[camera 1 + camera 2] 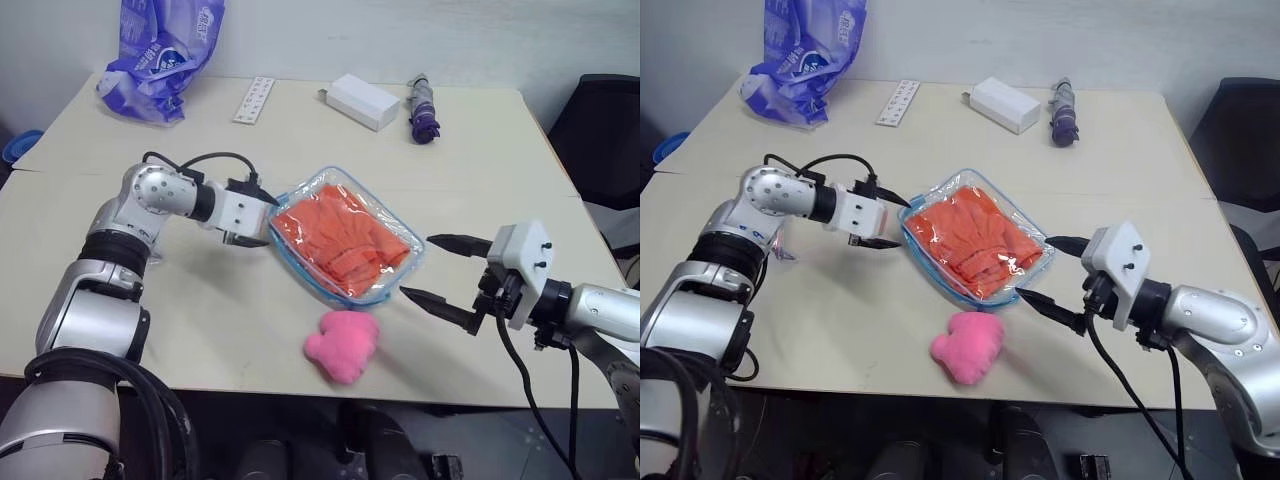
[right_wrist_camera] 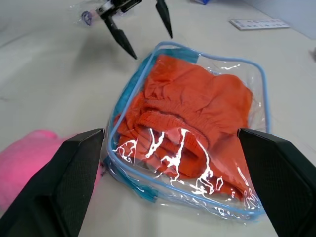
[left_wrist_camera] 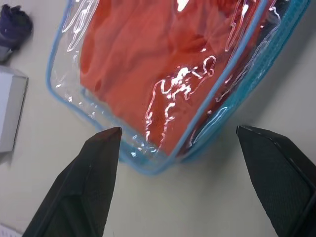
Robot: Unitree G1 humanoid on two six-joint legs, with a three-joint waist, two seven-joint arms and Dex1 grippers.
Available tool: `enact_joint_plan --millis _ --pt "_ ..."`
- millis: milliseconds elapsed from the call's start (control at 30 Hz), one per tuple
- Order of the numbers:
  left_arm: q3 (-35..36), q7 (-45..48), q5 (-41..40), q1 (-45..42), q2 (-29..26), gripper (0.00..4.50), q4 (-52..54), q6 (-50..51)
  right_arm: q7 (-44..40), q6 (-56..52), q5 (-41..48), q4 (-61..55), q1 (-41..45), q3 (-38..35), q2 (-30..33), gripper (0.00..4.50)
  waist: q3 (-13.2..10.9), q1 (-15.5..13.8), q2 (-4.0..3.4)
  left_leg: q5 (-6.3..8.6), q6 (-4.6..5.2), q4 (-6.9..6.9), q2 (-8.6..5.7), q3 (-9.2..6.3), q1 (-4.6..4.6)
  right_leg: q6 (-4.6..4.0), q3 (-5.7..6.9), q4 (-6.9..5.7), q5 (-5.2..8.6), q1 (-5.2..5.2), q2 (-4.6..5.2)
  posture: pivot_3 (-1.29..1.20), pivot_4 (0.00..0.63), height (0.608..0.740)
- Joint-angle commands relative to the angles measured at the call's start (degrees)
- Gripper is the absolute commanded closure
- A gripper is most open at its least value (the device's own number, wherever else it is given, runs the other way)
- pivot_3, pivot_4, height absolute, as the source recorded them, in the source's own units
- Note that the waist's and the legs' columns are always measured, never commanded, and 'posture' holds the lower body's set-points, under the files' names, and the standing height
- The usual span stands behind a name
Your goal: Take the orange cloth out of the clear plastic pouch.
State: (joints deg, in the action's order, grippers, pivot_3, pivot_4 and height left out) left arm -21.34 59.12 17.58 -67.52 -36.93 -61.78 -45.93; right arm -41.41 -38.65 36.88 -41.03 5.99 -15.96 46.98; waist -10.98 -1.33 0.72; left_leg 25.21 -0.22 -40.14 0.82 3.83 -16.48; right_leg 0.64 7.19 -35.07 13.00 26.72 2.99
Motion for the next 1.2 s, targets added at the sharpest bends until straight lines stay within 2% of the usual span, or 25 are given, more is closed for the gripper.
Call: enact_joint_plan --millis 33,133,267,333,433,600,700,833,900,1067,1200 --pt "-0.4 -3.0 2.6 -3.2 0.3 0.59 -3.5 -2.8 1.3 -0.6 1.6 -2.9 -0.1 -3.0 0.9 0.00 0.0 0.0 0.01 0.00 0.00 0.00 0.00 -0.01 0.02 0.00 0.01 0.00 0.00 0.00 0.00 0.00 0.150 0.740" --pt "1.0 -2.4 1.1 -4.3 2.4 1.19 -5.3 -1.3 1.5 -1.4 2.6 -3.4 -0.5 -4.3 1.4 0.00 0.0 -0.1 0.01 -0.01 0.04 0.00 -0.02 -0.10 0.04 0.00 0.10 0.02 0.00 0.00 0.04 0.00 0.150 0.740" --pt "1.7 -3.1 1.2 -3.2 3.4 2.41 -5.3 2.5 1.5 -1.6 3.0 -4.0 -0.9 -4.4 1.6 0.00 0.0 -0.1 0.02 -0.01 0.13 0.00 -0.06 -0.12 0.08 0.01 0.14 0.02 0.00 0.00 0.12 0.00 0.150 0.740" --pt "2.0 -2.7 0.7 -1.9 3.6 2.41 -4.4 3.4 1.6 -1.5 2.9 -3.9 -1.0 -4.2 1.6 0.00 0.0 0.0 0.02 -0.01 0.13 0.00 -0.08 -0.15 0.08 0.01 0.16 0.02 -0.01 0.00 0.12 0.00 0.150 0.740" --pt "3.0 0.3 -1.2 0.6 3.1 3.02 -2.0 4.1 1.6 -1.4 2.8 -3.5 -0.5 -3.6 1.6 0.00 0.0 0.1 0.02 -0.01 0.13 0.01 -0.05 -0.12 0.08 0.01 0.13 -0.01 -0.01 -0.02 0.11 0.00 0.150 0.740" --pt "5.0 2.7 -3.7 4.7 1.5 4.48 4.3 9.0 1.0 -1.1 2.7 -2.3 0.6 -2.9 1.8 0.00 0.0 0.0 0.02 -0.01 0.13 0.00 0.00 -0.14 0.19 0.01 0.13 -0.01 -0.01 -0.02 0.13 0.00 0.150 0.740" --pt "6.1 4.0 -4.6 8.5 0.3 4.48 11.7 16.9 0.7 -1.1 2.5 -1.6 1.4 -2.3 1.9 0.00 0.0 0.1 0.02 -0.01 0.13 0.00 0.02 -0.12 0.21 0.01 0.10 -0.03 -0.01 -0.02 0.15 0.00 0.150 0.740" --pt "13.1 -6.9 -3.8 18.2 4.7 4.48 37.6 59.7 0.7 -0.8 2.2 -1.3 1.8 -1.4 1.8 0.00 0.0 0.0 0.02 -0.03 0.16 0.00 0.11 -0.17 0.22 0.02 0.06 -0.05 -0.01 -0.05 0.19 0.00 0.150 0.740" --pt "13.9 -8.4 -2.7 23.7 7.1 4.48 51.2 74.4 0.4 -0.3 1.5 -1.4 1.0 -0.8 1.8 0.00 0.0 0.0 0.02 -0.04 0.18 0.00 0.12 -0.21 0.20 0.03 0.04 -0.06 -0.01 -0.08 0.22 0.00 0.150 0.740" --pt "12.3 -15.9 -0.1 30.6 13.7 4.48 69.6 96.0 -0.4 0.9 -0.8 -1.7 -1.2 0.4 2.5 0.00 0.0 -0.2 0.02 -0.04 0.19 0.01 0.10 -0.32 0.15 0.07 -0.10 -0.04 -0.04 -0.20 0.25 0.00 0.150 0.740" --pt "9.6 -19.2 0.6 33.2 15.3 4.48 77.0 104.6 -2.1 2.7 -3.8 -1.1 -3.4 1.2 3.9 0.00 0.0 -0.2 0.03 -0.04 0.20 0.03 0.08 -0.48 0.19 0.12 -0.30 -0.04 -0.06 -0.25 0.23 0.00 0.150 0.740"
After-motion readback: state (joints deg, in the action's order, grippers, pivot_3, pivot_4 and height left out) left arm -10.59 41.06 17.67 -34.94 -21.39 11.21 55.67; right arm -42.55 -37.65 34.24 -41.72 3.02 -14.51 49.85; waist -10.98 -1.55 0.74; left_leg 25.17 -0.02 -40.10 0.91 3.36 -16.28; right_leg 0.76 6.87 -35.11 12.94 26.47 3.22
